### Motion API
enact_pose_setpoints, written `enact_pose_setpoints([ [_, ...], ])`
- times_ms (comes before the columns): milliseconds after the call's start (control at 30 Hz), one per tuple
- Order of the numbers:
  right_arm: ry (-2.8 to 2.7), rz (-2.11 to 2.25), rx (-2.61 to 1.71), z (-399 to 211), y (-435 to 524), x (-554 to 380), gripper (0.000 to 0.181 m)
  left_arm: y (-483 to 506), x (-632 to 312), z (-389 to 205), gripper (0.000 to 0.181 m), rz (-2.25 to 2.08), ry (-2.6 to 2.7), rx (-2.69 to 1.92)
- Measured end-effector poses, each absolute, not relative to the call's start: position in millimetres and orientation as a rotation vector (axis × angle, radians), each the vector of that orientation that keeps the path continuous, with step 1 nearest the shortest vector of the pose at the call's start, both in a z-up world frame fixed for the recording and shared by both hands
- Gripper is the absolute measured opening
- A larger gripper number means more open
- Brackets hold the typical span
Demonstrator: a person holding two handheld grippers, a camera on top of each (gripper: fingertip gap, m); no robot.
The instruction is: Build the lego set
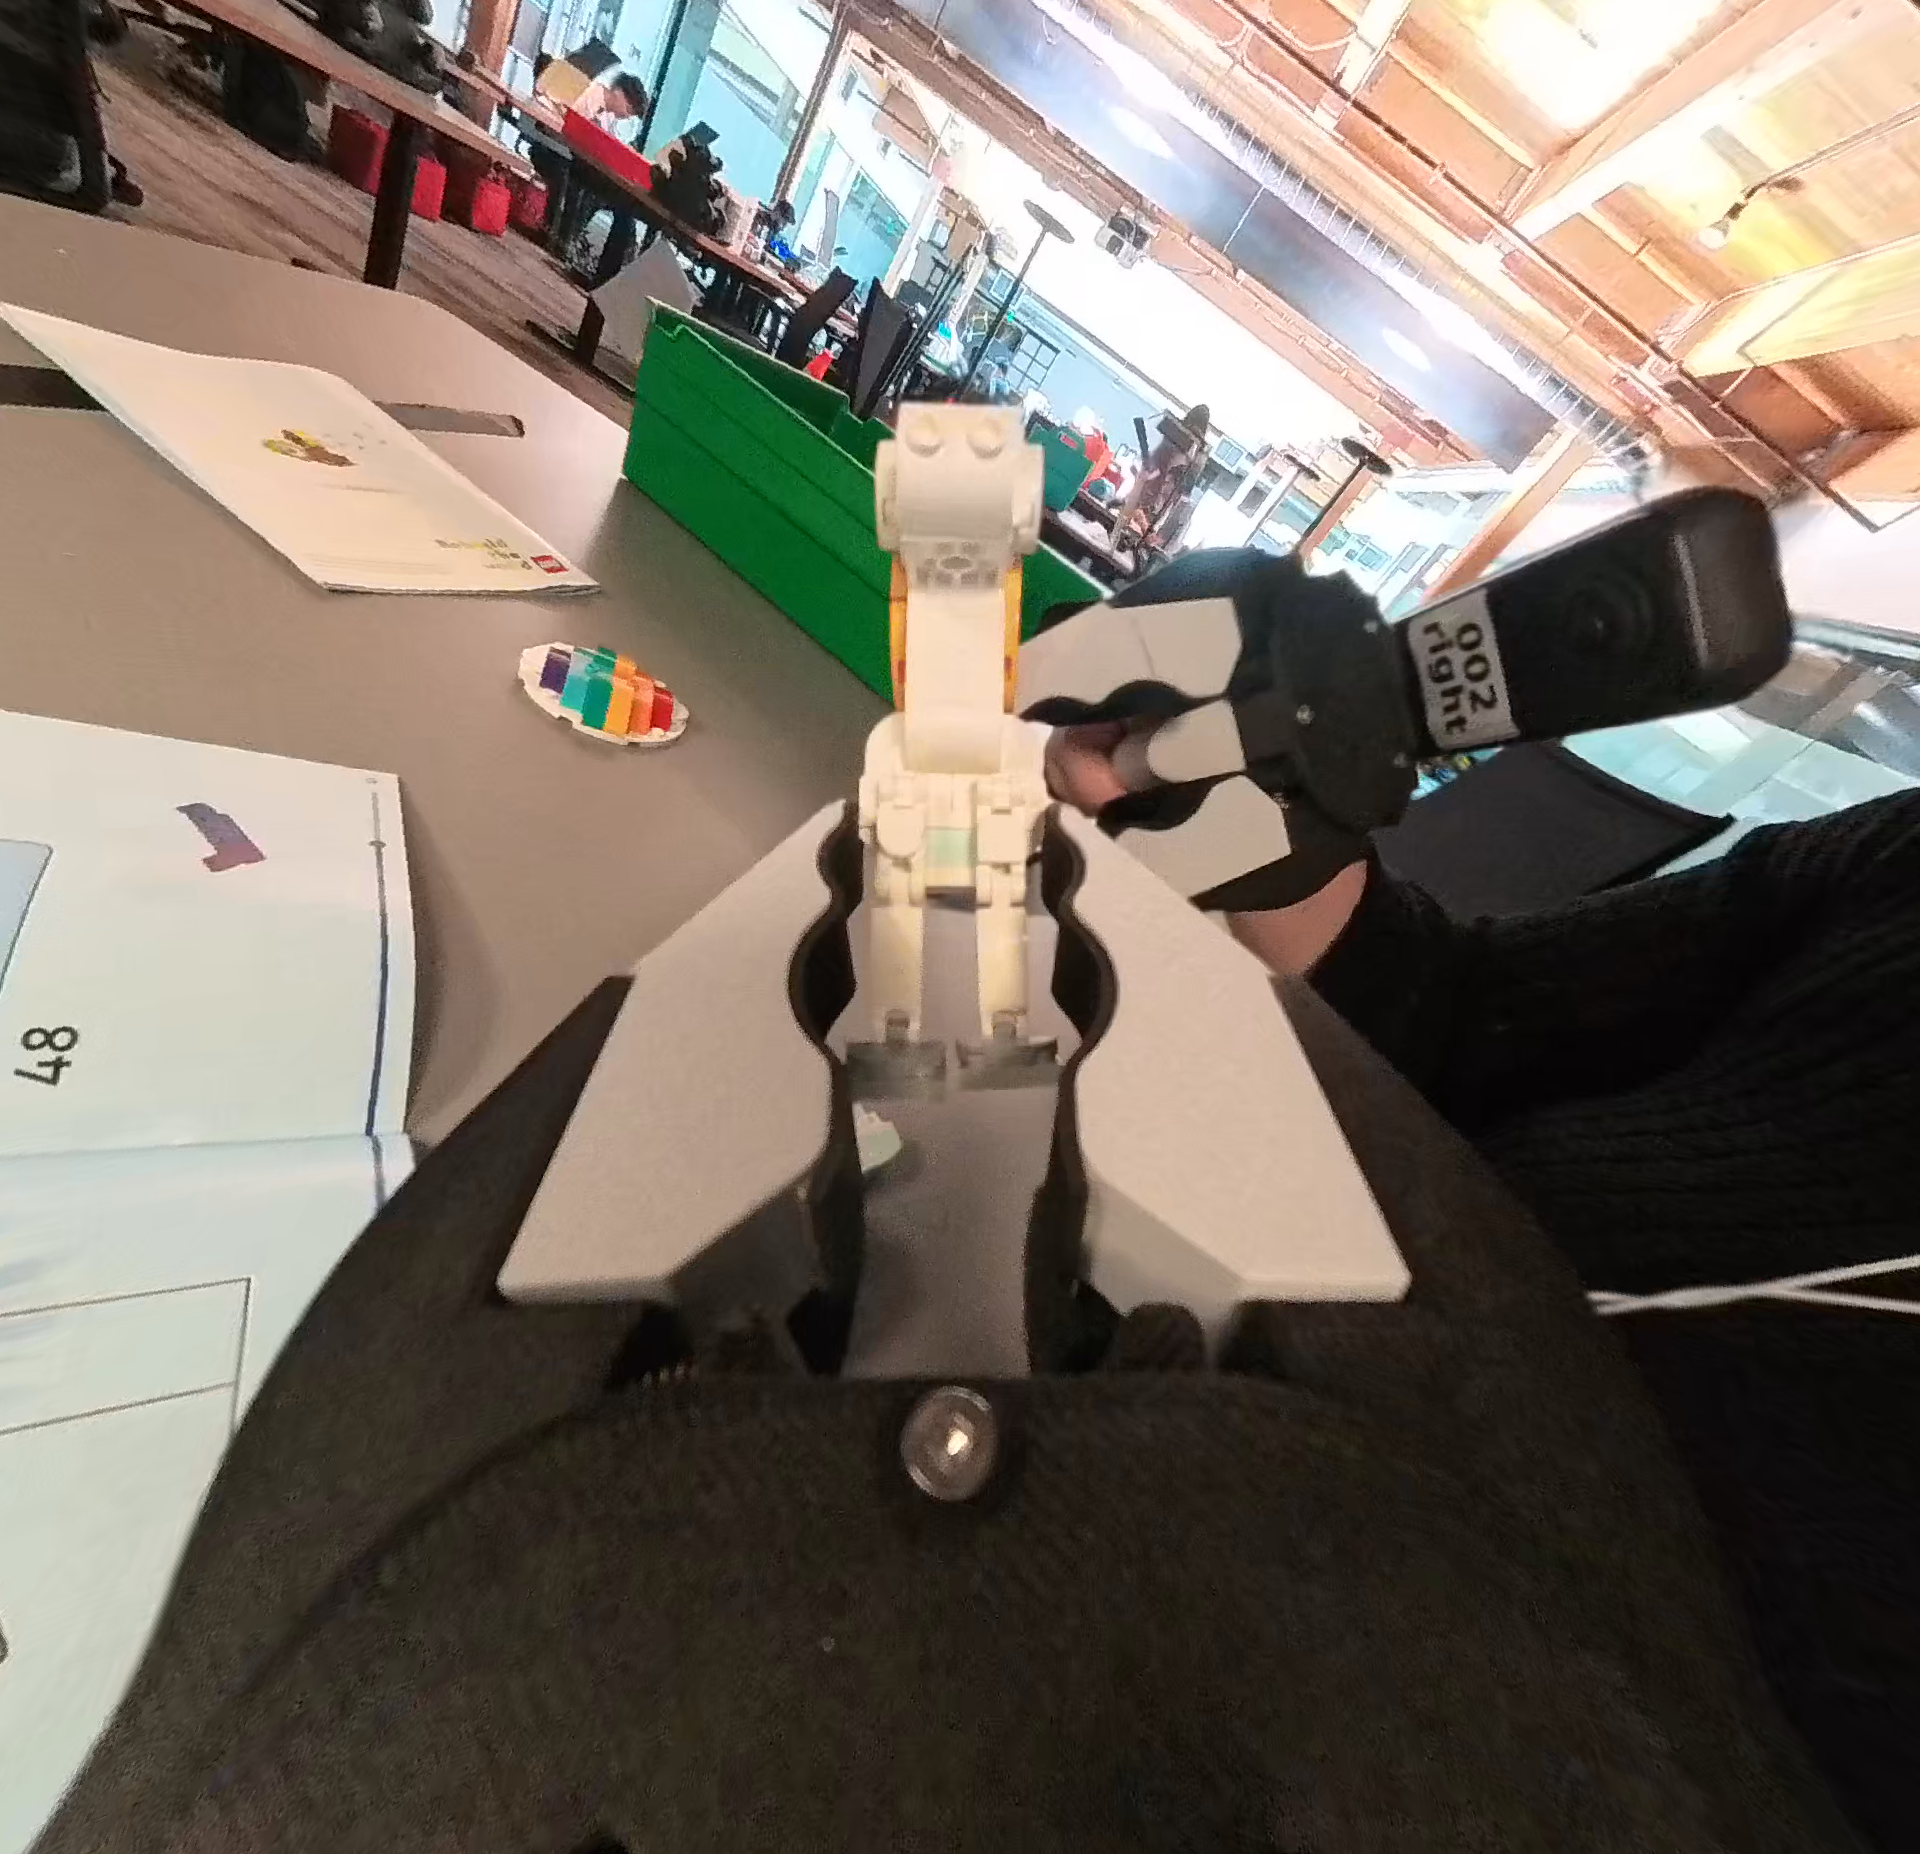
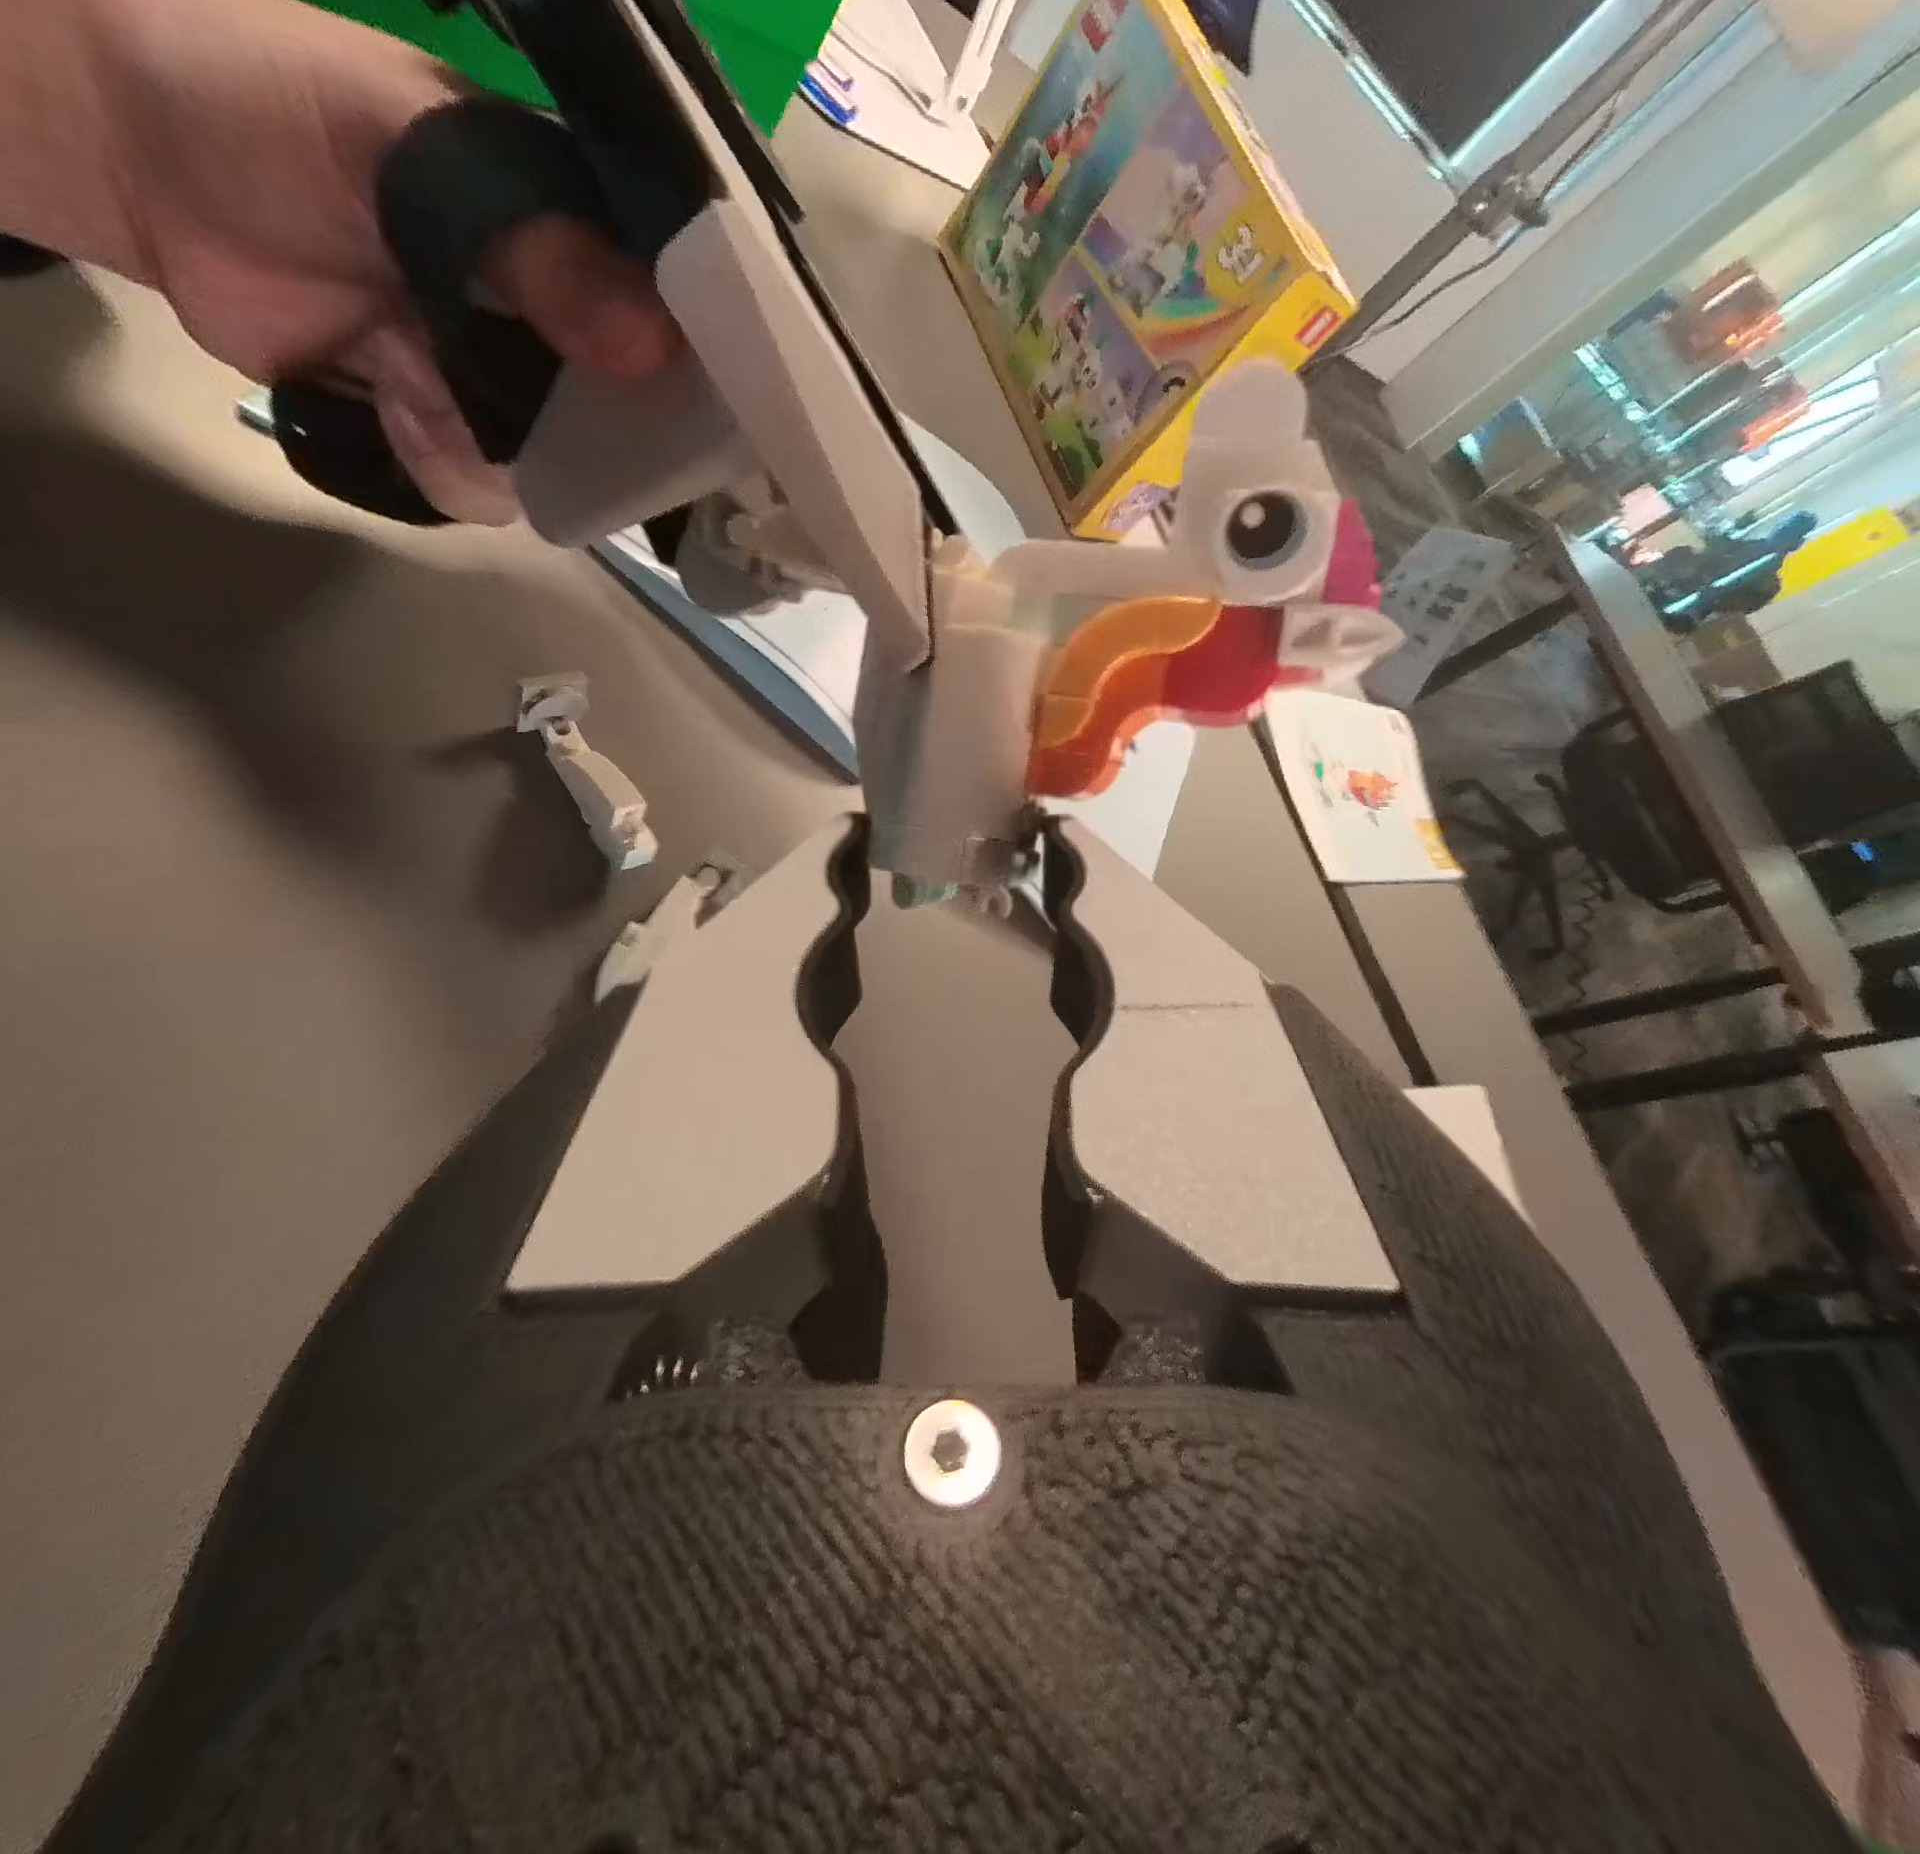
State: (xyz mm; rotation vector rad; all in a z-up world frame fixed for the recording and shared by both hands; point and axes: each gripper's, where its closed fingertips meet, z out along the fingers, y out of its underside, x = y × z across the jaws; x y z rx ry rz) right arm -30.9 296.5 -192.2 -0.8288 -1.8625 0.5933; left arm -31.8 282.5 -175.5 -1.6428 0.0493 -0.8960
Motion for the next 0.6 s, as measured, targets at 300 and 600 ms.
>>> enact_pose_setpoints([
  [300,-1.937,0.418,-0.585,-191.5,285.3,-26.3,0.030,278.4,-20.0,-179.1,0.050,-0.929,0.119,-1.684],
  [600,-1.906,0.653,-0.710,-184.2,277.6,-27.2,0.033,267.7,-39.2,-162.7,0.037,-0.745,0.086,-1.657],
])
